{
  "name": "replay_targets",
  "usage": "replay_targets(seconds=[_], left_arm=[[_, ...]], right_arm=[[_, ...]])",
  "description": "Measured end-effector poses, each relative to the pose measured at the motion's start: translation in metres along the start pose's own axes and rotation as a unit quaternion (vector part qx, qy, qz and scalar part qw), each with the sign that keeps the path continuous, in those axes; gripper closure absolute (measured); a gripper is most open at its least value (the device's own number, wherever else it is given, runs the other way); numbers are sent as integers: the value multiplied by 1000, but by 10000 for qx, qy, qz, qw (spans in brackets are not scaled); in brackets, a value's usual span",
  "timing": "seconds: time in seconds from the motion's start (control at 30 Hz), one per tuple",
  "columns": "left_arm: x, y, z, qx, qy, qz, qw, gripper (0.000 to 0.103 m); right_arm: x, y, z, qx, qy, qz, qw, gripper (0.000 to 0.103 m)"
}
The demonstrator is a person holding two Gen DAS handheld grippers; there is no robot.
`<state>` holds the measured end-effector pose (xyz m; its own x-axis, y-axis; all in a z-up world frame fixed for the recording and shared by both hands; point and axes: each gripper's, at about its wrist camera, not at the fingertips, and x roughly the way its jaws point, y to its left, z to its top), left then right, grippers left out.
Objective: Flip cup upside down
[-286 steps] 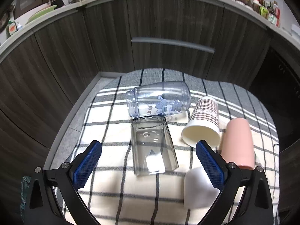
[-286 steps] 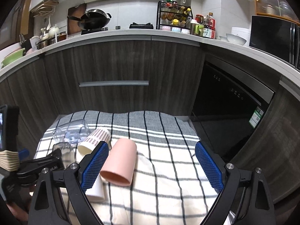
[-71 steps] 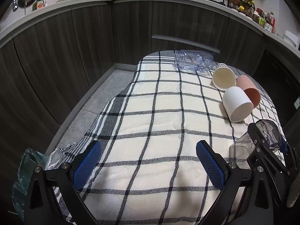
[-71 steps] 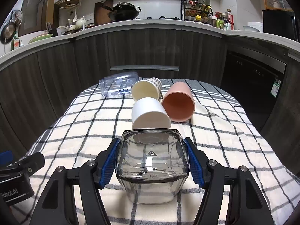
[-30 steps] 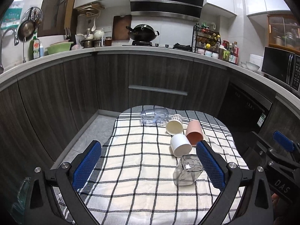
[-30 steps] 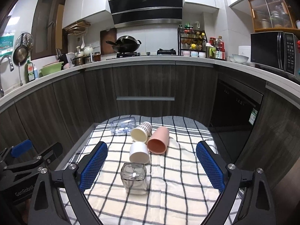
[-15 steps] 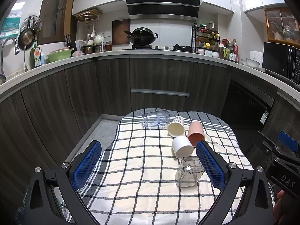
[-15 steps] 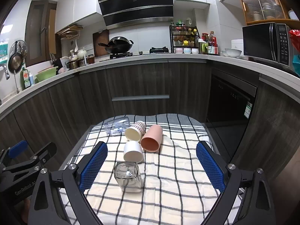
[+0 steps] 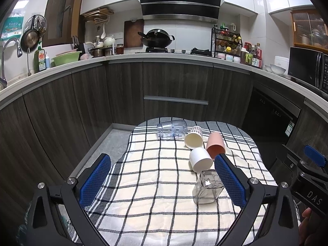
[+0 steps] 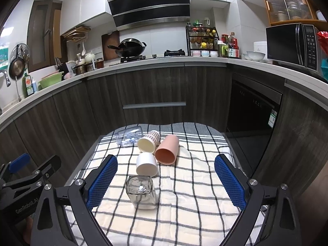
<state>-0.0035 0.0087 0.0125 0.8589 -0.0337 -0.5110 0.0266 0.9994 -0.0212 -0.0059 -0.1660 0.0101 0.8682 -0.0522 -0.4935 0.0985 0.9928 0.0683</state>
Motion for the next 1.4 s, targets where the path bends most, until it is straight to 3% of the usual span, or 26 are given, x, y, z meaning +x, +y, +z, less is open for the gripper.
replay_targets(seconds=[1.4], left_arm=[[3, 5, -1, -90, 91, 14, 9999, 0]], right_arm=[[1, 1, 0, 18, 16, 13, 10000, 7]])
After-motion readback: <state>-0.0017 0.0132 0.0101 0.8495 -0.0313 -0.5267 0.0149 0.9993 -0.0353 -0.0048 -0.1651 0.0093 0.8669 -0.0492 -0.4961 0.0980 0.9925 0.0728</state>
